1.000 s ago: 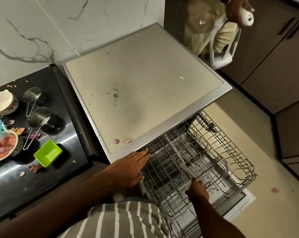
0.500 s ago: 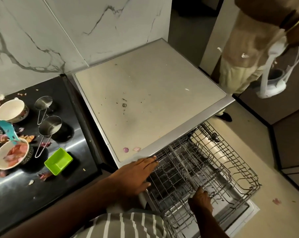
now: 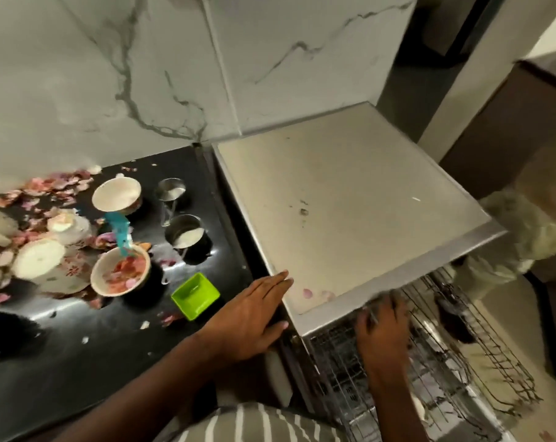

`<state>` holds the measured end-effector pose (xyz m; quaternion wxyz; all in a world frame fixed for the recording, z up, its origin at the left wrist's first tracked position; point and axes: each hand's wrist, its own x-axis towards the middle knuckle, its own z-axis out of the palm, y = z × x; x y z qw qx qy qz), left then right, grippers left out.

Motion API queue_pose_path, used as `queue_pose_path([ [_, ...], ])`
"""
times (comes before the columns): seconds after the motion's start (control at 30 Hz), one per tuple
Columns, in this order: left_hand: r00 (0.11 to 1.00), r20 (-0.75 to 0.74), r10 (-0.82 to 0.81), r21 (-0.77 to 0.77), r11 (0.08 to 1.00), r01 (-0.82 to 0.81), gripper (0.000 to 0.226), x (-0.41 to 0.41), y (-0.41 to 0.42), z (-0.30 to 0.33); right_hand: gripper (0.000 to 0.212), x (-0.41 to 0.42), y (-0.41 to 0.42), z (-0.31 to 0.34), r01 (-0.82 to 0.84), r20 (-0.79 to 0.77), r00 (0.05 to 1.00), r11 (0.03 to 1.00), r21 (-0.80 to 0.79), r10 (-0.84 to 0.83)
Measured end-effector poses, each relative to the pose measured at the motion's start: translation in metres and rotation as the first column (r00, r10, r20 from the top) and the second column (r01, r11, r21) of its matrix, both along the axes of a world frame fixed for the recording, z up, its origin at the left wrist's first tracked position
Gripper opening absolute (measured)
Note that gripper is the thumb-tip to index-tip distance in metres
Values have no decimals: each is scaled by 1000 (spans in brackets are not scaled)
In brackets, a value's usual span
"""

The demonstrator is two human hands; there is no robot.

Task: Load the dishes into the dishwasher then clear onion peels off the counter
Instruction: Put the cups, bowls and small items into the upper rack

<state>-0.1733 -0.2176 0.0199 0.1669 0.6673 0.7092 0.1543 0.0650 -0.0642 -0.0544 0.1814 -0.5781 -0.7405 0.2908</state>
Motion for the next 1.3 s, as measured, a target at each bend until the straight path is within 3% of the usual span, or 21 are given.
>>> queue_pose_path([
  [0.13, 978, 83, 192, 50, 979, -196, 78, -35, -49, 2, 63, -52, -22, 43, -184, -29, 980, 946, 265, 198],
  [0.23, 944, 115, 310, 76, 945, -319, 79, -57, -91, 1, 57, -104, -52, 61, -406, -32, 896, 847, 344, 442],
  [0.43, 869, 126, 479, 132, 860, -494, 74, -88, -157, 7, 63, -189, -114, 78, -753, -21, 609, 587, 299, 793],
  [0.63, 730, 141, 669, 205, 701, -683, 69, -118, -213, 16, 59, -221, -155, 83, -859, -41, 454, 450, 247, 890],
  [0.73, 605, 99, 790, 218, 576, -788, 67, -137, -235, 21, 56, -224, -164, 85, -883, -36, 424, 422, 204, 905],
  [0.87, 388, -82, 918, 206, 397, -894, 75, -166, -261, 27, 56, -226, -172, 90, -899, -61, 409, 414, 143, 910],
  [0.97, 220, -189, 957, 102, 242, -965, 91, -194, -286, 25, 54, -228, -177, 91, -896, -88, 415, 424, 131, 905],
  [1.07, 216, -186, 959, -42, 212, -976, 88, -218, -303, 25, 53, -228, -178, 93, -884, -124, 435, 449, 126, 892],
  [1.17, 246, -93, 965, -24, 245, -969, 73, -234, -313, 23, 51, -225, -179, 95, -867, -150, 467, 485, 118, 871],
  [1.3, 194, -54, 979, -35, 193, -981, 70, -245, -332, 7, 51, -216, -174, 98, -835, -168, 515, 537, 124, 840],
])
